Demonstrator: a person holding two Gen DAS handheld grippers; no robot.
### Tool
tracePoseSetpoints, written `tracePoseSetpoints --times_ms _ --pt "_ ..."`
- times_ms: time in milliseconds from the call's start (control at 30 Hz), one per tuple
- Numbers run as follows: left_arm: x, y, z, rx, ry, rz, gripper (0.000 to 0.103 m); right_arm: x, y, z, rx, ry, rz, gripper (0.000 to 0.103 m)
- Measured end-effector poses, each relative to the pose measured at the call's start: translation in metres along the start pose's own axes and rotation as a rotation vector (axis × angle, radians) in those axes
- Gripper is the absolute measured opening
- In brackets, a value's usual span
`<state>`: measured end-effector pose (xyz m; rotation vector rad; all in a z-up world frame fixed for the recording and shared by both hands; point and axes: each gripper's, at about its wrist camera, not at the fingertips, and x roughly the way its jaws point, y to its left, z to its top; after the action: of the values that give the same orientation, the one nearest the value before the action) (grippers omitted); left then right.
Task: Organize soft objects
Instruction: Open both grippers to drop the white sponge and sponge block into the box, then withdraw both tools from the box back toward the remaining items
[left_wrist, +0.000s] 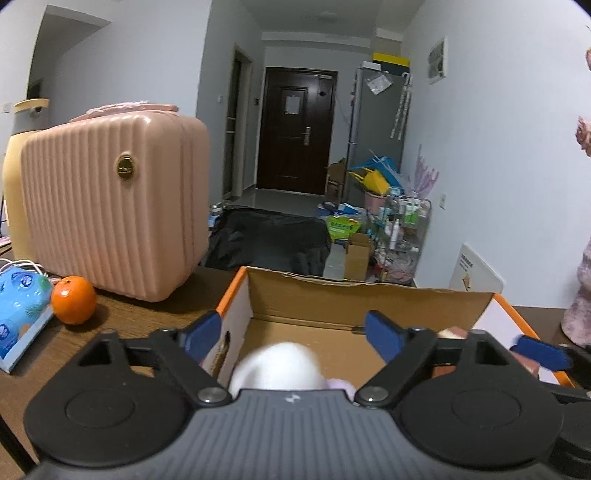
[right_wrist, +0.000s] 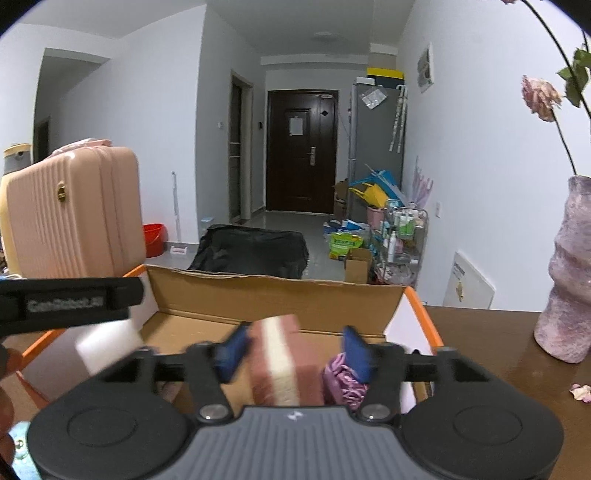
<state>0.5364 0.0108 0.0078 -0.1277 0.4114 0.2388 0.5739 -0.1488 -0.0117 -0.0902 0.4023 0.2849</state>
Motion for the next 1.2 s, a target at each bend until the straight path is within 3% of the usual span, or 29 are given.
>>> tracePoseSetpoints --times_ms 33,133,1200 --pt "0.000 0.002 0.000 -0.006 -0.002 0.007 0.103 -0.001 -0.001 -0.001 0.002 -0.005 -0.010 0.081" --pt "0.000 0.007 0.001 -0.031 0.000 0.017 0.103 -0.003 -0.004 -0.001 0.014 -0.018 -0.034 0.103" --pt "-0.009 0.016 -0.006 -0.030 0.005 0.048 0.103 -0.017 -0.013 -0.009 0.038 -0.009 -0.047 0.103"
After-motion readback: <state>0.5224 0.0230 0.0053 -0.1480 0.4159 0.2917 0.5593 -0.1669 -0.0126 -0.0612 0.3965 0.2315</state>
